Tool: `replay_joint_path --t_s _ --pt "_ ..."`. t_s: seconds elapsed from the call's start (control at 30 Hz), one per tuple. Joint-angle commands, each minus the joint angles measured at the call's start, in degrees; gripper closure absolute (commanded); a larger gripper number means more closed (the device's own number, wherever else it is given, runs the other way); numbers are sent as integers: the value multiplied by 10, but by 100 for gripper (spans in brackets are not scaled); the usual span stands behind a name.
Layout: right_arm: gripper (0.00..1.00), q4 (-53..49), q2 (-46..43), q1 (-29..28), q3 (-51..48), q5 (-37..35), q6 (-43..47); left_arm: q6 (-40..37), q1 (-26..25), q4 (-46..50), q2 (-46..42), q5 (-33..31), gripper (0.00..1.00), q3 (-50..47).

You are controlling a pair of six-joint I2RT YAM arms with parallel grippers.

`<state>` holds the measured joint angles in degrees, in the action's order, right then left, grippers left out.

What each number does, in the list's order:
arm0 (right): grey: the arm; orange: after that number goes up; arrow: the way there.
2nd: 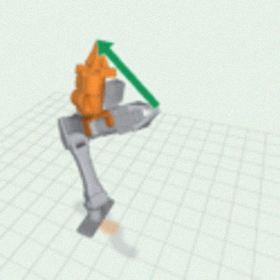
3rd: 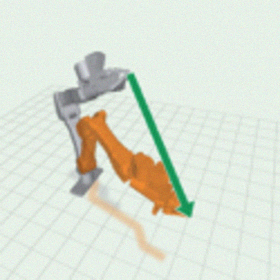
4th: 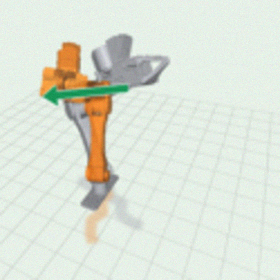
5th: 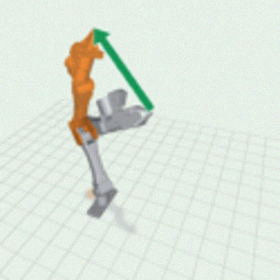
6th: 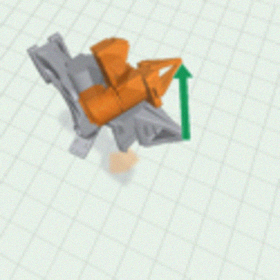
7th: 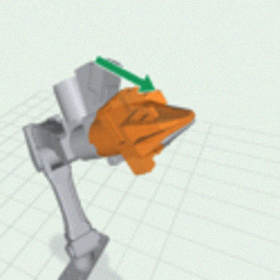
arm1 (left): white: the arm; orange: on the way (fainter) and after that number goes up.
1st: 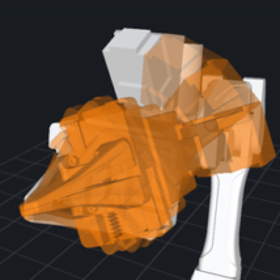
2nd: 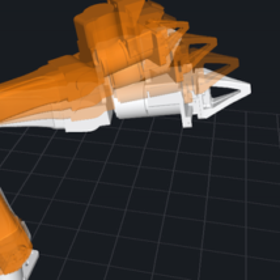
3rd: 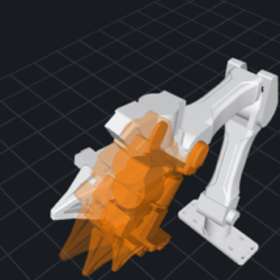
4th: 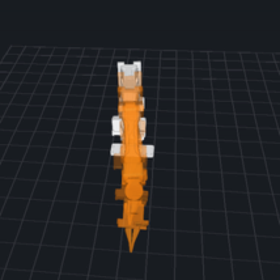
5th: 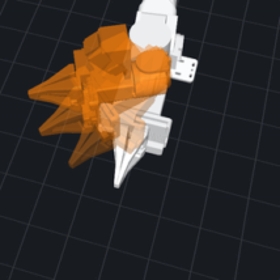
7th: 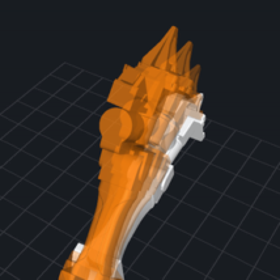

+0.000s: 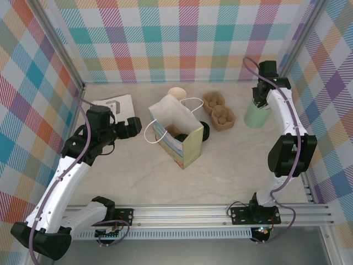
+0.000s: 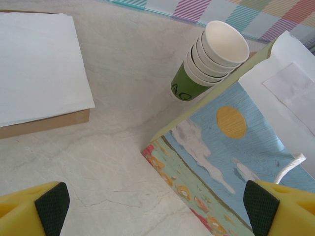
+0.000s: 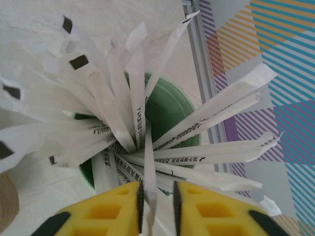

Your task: Pack the takeout coffee

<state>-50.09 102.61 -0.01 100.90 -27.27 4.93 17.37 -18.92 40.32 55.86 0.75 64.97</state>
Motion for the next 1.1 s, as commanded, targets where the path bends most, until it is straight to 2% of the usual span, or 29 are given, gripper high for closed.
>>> replay_joint_path --t_s 0.0,0.2,0.57,0.77,0.9,1.07 --pt "81 16 4 2 -4 -5 2 5 4 -4 -1 -4 7 1" --pt "93 -4 -12 2 7 0 17 5 4 -5 0 -3 6 2" --pt "93 -36 -116 -12 -11 0 11 0 4 -9 7 -1 6 8" --pt "93 -78 -176 -23 15 0 11 2 4 -13 7 -2 6 9" --pt "93 -104 -222 -31 38 42 11 5 4 -16 10 -1 6 9" --pt "93 -141 -269 -34 81 131 -25 12 4 -21 11 -1 6 8"
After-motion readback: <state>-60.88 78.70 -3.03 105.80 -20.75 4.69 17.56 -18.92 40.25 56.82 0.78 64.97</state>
